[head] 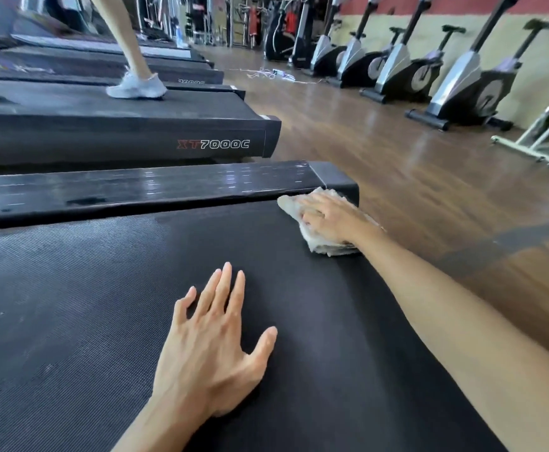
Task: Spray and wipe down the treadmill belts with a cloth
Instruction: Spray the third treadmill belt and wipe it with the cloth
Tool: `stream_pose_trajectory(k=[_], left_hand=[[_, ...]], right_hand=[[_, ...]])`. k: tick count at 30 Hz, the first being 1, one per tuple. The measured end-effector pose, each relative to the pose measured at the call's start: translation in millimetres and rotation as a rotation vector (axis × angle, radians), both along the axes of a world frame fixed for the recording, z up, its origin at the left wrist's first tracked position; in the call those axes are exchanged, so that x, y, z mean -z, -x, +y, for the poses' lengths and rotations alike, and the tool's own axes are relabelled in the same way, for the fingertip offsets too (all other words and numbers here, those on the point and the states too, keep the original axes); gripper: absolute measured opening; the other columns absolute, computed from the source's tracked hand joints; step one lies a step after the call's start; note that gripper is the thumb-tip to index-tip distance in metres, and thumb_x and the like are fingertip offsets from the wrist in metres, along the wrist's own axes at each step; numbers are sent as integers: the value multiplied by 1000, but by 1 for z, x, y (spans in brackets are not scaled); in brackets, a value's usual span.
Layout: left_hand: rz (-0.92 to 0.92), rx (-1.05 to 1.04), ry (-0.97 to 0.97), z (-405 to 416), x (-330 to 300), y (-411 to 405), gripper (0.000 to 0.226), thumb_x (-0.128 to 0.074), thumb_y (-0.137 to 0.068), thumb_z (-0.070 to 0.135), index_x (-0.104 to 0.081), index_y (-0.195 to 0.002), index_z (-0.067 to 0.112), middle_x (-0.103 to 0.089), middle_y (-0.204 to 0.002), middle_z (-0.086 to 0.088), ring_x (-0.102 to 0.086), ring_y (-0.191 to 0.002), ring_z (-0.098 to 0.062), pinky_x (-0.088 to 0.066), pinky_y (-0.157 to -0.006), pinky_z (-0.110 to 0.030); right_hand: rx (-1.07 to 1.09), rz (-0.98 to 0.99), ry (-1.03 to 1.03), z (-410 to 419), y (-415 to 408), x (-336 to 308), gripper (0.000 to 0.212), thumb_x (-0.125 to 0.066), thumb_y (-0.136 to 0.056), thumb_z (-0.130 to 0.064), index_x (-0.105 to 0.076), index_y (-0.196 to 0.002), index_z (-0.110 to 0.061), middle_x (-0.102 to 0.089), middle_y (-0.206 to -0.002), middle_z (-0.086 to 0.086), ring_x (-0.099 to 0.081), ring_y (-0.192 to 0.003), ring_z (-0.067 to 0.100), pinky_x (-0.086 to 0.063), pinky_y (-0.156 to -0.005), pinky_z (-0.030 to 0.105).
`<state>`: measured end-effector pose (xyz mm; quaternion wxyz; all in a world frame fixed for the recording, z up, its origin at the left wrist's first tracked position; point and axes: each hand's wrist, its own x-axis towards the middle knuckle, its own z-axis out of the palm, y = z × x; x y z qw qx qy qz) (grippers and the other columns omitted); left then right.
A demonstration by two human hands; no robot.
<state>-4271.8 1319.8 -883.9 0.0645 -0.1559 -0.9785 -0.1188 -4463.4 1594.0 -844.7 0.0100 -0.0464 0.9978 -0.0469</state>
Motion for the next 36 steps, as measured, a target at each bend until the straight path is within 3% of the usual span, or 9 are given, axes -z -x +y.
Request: stream_pose_trajectory(k=[4,9,12,16,18,22,29,32,36], left_hand=[[8,12,-12,-2,2,0,98,-6,-83,78,-6,-164,22,9,-170,5,13,-154,-4,2,-123,-37],[-9,1,-3,0,1,-1,98,-8,-84,78,-11,-164,21,5,-170,5,9,-155,-5,0,-122,-37],[-22,5,12,2,-1,-1,99,-3,-81,77,-3,-164,22,13,-169,6,14,-154,-5,3,-123,-37],[-40,3,37,3,-6,-2,101,3,-78,77,6,-163,23,20,-168,7,20,-153,-4,5,-123,-37],[-42,-3,40,1,-7,-2,101,4,-77,76,8,-163,23,22,-168,7,21,-153,-5,5,-124,-37],[-28,-6,55,1,-5,-1,97,-3,-81,75,7,-163,23,19,-169,6,20,-153,-6,3,-125,-39],[-45,-14,74,1,-3,-1,97,-4,-83,74,2,-163,21,14,-170,4,15,-155,-8,0,-126,-40],[-51,-20,78,2,-4,-1,98,0,-81,75,1,-163,21,14,-170,4,14,-155,-8,-1,-126,-40],[-40,-20,91,1,-5,-1,100,3,-79,76,0,-164,21,14,-169,5,14,-155,-7,-2,-126,-39]], right_hand=[[340,44,91,19,10,-2,54,-28,-103,-47,-41,-155,-37,-40,-161,4,-36,-147,32,-27,-117,46],[778,108,87,-9,5,7,56,-30,-101,-47,-46,-152,-31,-48,-152,16,-42,-140,39,-28,-117,53],[501,127,9,-14,4,7,53,-25,-97,-41,-54,-140,-35,-54,-145,7,-43,-137,36,-31,-112,51],[50,-69,145,-2,8,1,69,-22,-85,-66,-41,-149,-51,-43,-147,-14,-25,-149,17,-21,-123,44],[90,-95,159,4,15,-3,62,-32,-87,-65,-46,-146,-51,-43,-153,-13,-28,-148,18,-24,-120,43],[316,69,106,-3,29,4,61,-19,-83,-58,-46,-137,-52,-53,-148,5,-42,-138,33,-32,-116,51],[475,135,29,-5,-35,12,56,-22,-98,-53,-49,-145,-39,-42,-160,1,-32,-148,27,-16,-120,43],[497,73,16,-5,-71,12,77,-11,-85,-63,-37,-155,-41,-32,-166,0,-22,-153,31,-10,-125,49],[484,3,-7,1,-134,14,79,-13,-90,-68,-18,-163,-37,-15,-171,5,-4,-157,39,-2,-125,56]])
